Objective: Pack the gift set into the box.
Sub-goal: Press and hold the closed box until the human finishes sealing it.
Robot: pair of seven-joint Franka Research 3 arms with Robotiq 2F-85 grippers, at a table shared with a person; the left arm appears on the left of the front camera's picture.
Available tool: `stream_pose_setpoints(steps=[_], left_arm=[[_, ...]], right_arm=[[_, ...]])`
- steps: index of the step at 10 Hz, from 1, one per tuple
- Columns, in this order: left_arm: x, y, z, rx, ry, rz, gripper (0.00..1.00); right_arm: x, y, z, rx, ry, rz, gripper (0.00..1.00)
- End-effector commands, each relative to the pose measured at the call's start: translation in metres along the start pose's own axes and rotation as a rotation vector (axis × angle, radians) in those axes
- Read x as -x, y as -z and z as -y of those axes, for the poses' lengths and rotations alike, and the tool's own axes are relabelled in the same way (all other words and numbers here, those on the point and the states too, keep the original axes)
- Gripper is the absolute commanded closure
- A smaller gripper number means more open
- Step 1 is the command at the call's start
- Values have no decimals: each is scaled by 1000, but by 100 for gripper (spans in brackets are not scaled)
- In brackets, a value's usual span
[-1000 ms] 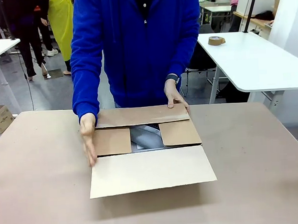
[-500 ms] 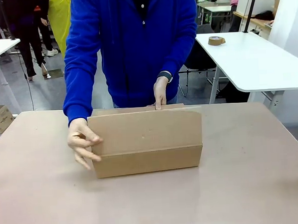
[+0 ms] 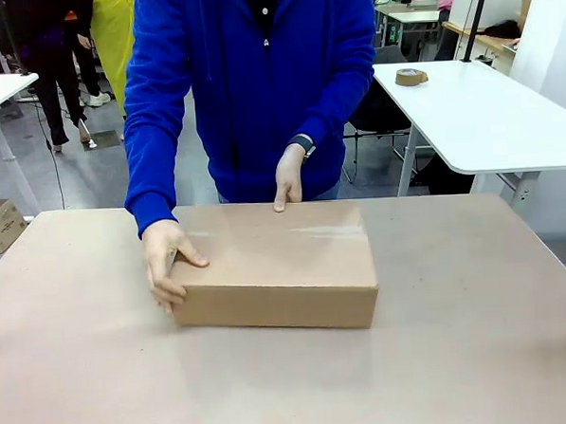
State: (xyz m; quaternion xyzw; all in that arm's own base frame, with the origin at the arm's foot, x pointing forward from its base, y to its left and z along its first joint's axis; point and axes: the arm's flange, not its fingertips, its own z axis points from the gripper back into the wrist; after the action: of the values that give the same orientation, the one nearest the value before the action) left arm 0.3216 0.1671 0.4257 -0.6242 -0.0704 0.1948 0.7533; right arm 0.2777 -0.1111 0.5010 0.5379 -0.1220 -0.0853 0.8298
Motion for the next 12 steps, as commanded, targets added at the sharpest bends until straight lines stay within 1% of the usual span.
stream_pose_setpoints(steps=[1, 9, 10, 11, 12], left_arm=[[3, 0, 0, -4, 7, 0, 2], [3, 0, 0, -4, 7, 0, 2], [0, 0, 0, 0, 0, 0, 2], [1, 41, 17, -20, 135, -241, 2], [2, 87, 34, 48, 287, -368, 2]], right_arm=[[-1, 2, -1, -22, -26, 7, 0], [-1, 2, -1, -22, -26, 7, 0], [0, 0, 0, 0, -1, 0, 0], [-20, 34, -15, 25, -160, -75, 0], [-40, 85, -33, 57, -387, -202, 0]])
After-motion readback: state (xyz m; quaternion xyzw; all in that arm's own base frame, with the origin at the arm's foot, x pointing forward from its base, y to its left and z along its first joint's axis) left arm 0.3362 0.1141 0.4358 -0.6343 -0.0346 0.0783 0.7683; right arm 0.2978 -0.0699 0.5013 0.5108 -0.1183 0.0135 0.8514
